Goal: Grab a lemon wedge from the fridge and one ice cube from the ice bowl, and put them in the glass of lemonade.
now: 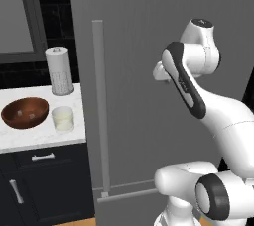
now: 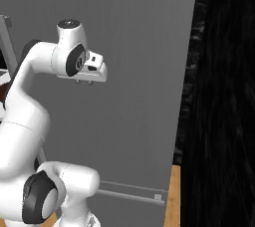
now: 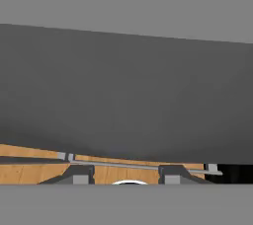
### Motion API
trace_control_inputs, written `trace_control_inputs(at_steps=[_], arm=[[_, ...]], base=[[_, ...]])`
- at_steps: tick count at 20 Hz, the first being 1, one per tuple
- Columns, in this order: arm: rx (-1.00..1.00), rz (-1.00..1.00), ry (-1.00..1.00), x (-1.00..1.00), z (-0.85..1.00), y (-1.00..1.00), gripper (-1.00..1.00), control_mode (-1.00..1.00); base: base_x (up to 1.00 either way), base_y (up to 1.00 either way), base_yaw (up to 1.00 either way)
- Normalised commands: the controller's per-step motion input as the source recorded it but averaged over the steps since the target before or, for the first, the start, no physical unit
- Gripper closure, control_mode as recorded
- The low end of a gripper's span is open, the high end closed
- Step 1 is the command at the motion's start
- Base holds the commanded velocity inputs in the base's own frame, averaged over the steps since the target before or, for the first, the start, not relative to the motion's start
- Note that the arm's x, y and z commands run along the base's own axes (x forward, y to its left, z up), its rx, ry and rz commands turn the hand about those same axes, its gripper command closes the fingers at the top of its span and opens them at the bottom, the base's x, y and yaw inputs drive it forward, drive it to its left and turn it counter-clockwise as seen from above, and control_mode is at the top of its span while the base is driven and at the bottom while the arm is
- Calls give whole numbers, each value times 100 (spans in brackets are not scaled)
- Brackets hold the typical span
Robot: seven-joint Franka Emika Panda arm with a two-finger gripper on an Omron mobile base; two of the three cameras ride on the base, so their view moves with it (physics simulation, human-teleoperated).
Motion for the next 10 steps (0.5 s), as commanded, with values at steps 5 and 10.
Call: trace_control_inputs(at_steps=[5, 10], arm=[[1, 0, 9, -27, -7, 0, -100, -100], [6, -2, -18, -94, -17, 0, -100, -100]], base=[[0, 0, 0], [0, 0, 0]])
